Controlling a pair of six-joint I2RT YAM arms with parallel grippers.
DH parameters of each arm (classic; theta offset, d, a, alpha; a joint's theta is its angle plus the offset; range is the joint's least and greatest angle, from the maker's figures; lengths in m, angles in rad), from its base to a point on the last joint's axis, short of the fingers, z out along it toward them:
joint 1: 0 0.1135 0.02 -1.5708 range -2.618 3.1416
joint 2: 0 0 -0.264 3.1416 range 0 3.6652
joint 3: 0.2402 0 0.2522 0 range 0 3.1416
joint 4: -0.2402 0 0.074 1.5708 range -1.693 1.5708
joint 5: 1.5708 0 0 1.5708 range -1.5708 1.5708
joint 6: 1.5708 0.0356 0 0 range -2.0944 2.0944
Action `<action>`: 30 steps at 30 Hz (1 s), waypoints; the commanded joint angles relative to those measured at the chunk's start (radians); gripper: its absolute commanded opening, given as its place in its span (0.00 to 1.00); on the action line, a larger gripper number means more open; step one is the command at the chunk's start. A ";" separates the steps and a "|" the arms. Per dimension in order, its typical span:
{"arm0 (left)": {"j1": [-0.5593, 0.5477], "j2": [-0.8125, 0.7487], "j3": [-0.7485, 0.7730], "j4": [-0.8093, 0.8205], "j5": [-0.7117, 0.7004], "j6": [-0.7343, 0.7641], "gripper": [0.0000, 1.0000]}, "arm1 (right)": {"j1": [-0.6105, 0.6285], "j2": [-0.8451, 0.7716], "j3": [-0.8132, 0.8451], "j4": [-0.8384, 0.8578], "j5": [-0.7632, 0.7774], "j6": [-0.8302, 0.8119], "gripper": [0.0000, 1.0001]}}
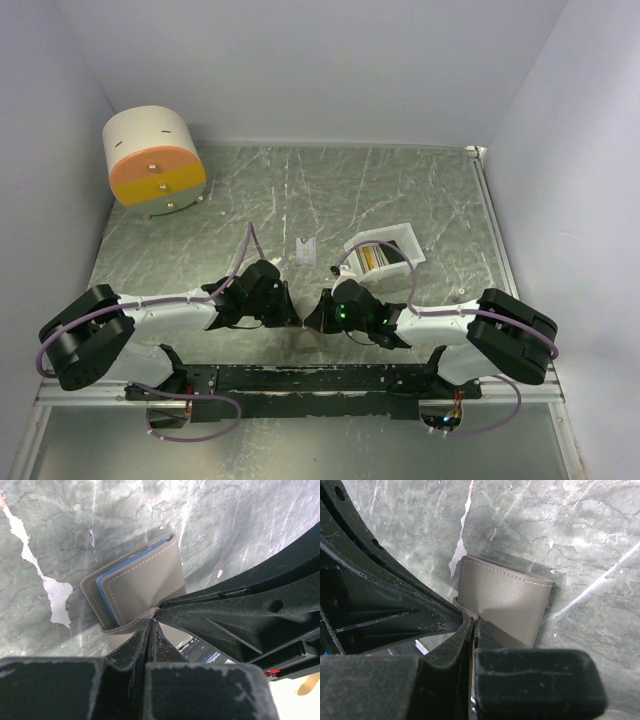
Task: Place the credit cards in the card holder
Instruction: Close the card holder at the center of the board.
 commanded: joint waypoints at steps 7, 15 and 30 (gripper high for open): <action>-0.010 0.030 -0.001 0.054 0.007 -0.012 0.07 | 0.008 0.004 -0.027 -0.085 0.023 -0.026 0.00; -0.037 0.058 0.010 0.002 -0.047 -0.011 0.07 | 0.013 0.004 -0.028 -0.088 0.024 -0.021 0.00; -0.053 0.170 0.045 -0.108 -0.100 -0.021 0.07 | 0.021 0.018 -0.079 -0.065 0.033 0.006 0.00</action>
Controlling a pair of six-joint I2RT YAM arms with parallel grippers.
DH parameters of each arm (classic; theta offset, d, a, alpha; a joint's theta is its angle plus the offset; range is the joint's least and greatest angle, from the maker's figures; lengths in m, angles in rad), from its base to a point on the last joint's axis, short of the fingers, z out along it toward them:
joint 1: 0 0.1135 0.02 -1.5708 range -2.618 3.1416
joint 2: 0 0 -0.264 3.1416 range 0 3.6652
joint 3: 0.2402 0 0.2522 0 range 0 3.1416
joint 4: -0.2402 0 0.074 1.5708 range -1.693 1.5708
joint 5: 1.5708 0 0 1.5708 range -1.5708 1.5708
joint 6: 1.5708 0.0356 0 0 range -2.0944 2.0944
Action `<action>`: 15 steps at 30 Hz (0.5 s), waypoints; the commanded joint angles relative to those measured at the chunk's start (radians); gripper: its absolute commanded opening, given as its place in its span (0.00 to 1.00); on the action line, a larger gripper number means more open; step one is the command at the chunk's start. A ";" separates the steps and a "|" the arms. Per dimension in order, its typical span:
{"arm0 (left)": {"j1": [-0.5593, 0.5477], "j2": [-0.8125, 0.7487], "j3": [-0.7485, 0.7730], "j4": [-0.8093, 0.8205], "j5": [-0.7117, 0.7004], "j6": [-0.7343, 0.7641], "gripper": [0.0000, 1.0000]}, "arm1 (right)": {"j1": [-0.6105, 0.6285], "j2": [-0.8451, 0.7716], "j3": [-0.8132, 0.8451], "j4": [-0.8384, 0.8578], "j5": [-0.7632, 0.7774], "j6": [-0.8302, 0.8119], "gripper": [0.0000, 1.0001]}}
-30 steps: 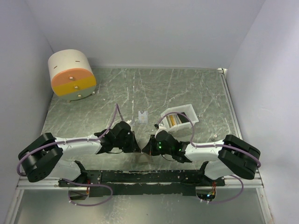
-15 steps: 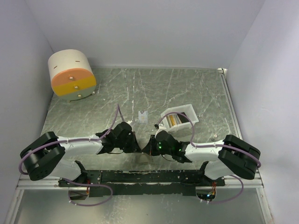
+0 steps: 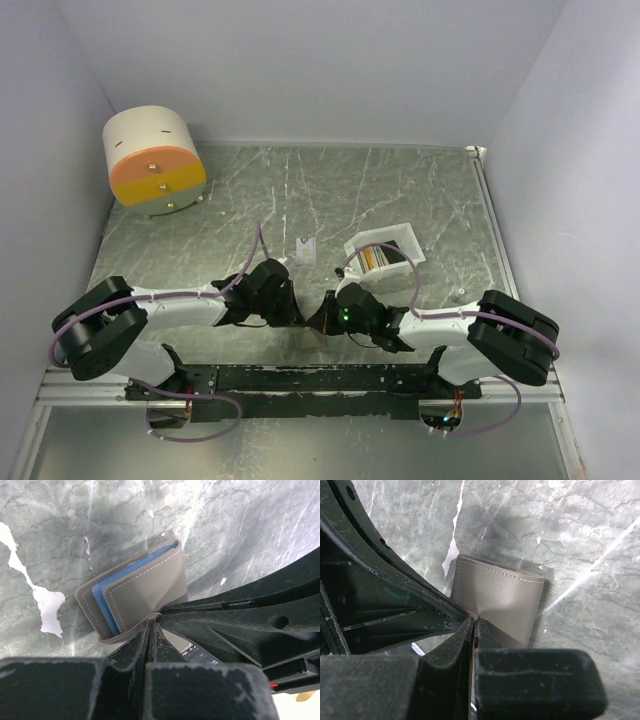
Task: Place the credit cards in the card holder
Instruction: Close the card holder at the center of the board.
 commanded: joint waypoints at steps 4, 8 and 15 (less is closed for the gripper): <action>-0.027 0.047 0.022 -0.129 -0.081 0.008 0.07 | 0.016 -0.017 0.023 -0.184 0.039 -0.034 0.03; -0.028 -0.017 0.081 -0.242 -0.134 0.014 0.07 | 0.015 -0.090 0.090 -0.282 0.076 -0.067 0.19; -0.027 -0.168 0.190 -0.417 -0.231 0.026 0.13 | 0.014 -0.268 0.162 -0.406 0.120 -0.107 0.48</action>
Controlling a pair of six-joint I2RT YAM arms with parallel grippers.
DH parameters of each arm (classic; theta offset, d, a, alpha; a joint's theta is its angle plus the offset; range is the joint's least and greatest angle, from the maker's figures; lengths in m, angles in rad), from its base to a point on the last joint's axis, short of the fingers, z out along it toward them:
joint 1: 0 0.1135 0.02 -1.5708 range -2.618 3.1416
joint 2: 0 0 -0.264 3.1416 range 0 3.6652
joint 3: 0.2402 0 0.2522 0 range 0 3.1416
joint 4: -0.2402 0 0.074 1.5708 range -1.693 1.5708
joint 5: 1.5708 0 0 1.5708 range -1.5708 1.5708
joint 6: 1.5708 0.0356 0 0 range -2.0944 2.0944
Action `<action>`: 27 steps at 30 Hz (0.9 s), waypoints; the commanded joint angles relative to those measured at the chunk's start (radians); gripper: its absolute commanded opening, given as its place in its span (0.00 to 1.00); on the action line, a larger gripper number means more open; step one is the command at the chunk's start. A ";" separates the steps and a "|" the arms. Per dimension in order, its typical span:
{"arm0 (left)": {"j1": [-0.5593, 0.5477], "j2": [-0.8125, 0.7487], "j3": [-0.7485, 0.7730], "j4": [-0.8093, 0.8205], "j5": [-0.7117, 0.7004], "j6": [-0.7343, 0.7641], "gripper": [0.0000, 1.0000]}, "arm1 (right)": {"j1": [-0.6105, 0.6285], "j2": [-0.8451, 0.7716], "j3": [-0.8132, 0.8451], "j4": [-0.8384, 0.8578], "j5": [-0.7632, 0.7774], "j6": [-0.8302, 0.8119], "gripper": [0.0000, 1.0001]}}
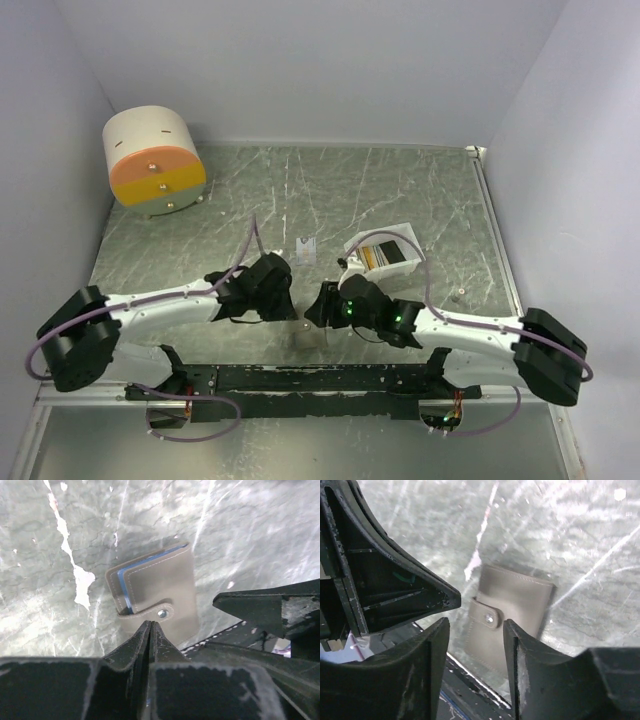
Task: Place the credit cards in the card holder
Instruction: Close the card holder at the center of the board, then reset both arms
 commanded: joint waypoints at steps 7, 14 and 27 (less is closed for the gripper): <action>-0.005 -0.264 0.158 -0.187 -0.145 0.073 0.44 | 0.003 -0.225 0.156 -0.268 0.090 -0.137 0.88; -0.005 -0.431 0.224 -0.190 -0.143 0.148 1.00 | 0.002 -0.318 0.334 -0.479 0.229 -0.180 1.00; -0.005 -0.638 0.281 -0.295 -0.243 0.272 1.00 | 0.003 -0.368 0.550 -0.829 0.561 -0.088 1.00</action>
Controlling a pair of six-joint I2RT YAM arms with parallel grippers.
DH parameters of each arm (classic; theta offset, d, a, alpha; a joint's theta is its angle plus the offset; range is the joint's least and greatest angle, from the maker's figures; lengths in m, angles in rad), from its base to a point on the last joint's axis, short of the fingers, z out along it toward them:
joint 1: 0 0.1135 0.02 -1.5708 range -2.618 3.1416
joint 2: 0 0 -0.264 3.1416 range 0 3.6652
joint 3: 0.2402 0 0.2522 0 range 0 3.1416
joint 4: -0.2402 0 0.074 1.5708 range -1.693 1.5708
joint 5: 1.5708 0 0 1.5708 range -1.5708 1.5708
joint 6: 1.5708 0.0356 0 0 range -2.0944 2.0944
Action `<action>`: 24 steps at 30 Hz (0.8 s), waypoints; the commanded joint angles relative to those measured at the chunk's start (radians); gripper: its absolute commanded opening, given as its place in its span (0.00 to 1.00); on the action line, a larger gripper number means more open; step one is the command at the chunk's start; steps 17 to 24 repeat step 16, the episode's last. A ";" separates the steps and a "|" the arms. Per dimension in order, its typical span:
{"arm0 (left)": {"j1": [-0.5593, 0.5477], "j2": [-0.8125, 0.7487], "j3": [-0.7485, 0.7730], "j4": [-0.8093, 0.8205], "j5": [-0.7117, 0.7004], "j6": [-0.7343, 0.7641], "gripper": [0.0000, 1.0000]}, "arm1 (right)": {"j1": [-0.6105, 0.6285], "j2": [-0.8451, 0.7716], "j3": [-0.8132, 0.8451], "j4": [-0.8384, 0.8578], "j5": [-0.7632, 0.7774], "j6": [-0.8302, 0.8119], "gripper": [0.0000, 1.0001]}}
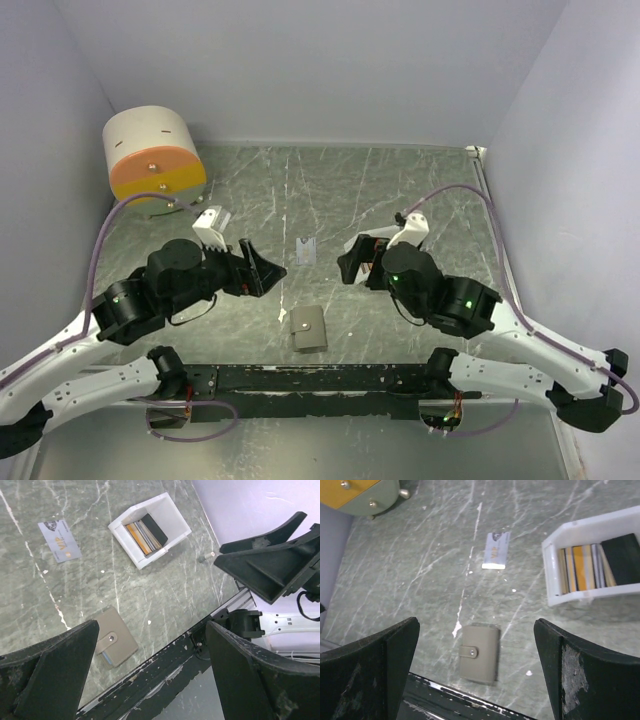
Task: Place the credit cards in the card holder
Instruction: Reset both arms
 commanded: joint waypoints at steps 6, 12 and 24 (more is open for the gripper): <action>-0.004 -0.110 -0.033 -0.053 -0.113 0.012 1.00 | 0.001 -0.191 -0.044 -0.027 0.081 0.002 1.00; -0.004 -0.121 -0.051 -0.064 -0.119 -0.003 1.00 | 0.000 -0.288 -0.099 -0.007 0.086 0.028 1.00; -0.004 -0.122 -0.069 -0.061 -0.116 -0.014 1.00 | 0.001 -0.281 -0.097 -0.023 0.090 0.042 1.00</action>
